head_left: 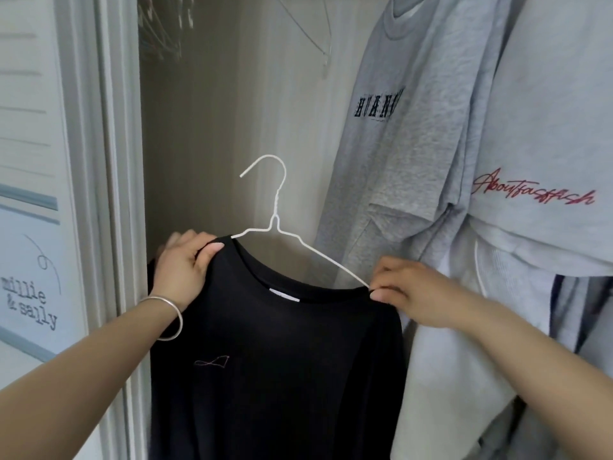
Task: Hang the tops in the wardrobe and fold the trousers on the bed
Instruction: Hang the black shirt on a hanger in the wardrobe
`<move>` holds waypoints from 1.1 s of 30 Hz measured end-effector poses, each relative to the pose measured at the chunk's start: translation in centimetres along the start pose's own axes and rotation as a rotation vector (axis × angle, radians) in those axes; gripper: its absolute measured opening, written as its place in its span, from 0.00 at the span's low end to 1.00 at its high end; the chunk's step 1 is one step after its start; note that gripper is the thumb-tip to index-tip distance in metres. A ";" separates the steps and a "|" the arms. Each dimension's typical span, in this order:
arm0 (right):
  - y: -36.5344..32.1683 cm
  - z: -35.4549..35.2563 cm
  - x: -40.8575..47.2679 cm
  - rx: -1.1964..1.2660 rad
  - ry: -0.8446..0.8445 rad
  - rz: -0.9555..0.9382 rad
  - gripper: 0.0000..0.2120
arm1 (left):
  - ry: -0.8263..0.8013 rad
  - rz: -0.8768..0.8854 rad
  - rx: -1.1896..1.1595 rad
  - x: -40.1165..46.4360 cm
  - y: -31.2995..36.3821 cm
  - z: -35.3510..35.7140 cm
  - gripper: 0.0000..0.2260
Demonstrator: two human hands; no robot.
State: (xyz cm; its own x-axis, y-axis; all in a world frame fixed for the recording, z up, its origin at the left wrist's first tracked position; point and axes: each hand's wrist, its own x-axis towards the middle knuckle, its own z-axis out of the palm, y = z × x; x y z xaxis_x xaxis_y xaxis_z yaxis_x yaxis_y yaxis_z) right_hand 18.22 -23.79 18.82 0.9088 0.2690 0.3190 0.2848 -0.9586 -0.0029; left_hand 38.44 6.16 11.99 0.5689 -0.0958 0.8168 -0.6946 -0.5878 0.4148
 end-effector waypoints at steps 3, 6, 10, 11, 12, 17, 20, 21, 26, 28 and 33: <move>-0.1 -2.4 0.5 0.263 -0.268 0.140 0.11 | -0.019 0.099 0.061 0.3 0.2 0.0 0.23; -1.2 -2.5 1.5 0.346 -0.211 0.176 0.13 | -0.061 0.215 0.057 0.2 0.7 0.4 0.24; -2.4 -0.3 1.3 0.388 -0.077 0.211 0.07 | -0.033 0.088 -0.056 0.4 1.1 0.8 0.19; -2.4 0.2 0.9 0.404 -0.064 0.233 0.09 | -0.022 0.039 -0.074 0.6 0.9 0.7 0.21; -2.6 0.3 0.6 0.383 -0.059 0.247 0.10 | -0.018 0.005 -0.087 0.9 0.7 0.6 0.22; -6.1 -2.3 2.3 0.525 0.064 0.283 0.18 | 0.010 -0.148 -0.143 3.5 1.1 1.0 0.18; -8.1 -7.4 4.6 0.767 0.224 0.408 0.22 | -0.059 -0.283 -0.226 6.9 3.3 1.4 0.14; -8.4 -9.2 5.5 0.883 0.287 0.466 0.19 | -0.115 -0.331 -0.289 8.1 4.4 1.3 0.18; -9.8 -19.5 9.1 1.010 0.519 0.472 0.11 | -0.348 -0.258 -0.551 13.2 10.7 0.7 0.24; -9.1 -23.9 10.9 0.921 0.618 0.452 0.12 | -0.378 -0.141 -0.496 14.6 12.6 0.3 0.24; -6.8 -32.7 14.9 0.628 0.876 0.390 0.10 | -0.282 0.020 -0.304 19.4 14.9 -2.2 0.24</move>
State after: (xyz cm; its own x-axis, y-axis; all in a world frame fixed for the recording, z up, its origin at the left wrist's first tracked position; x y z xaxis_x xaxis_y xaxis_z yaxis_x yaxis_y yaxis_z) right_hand 19.81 -16.33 54.57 0.5145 -0.4296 0.7421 0.3556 -0.6806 -0.6405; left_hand 38.12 -2.68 34.94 0.6233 -0.3456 0.7015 -0.7809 -0.3238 0.5342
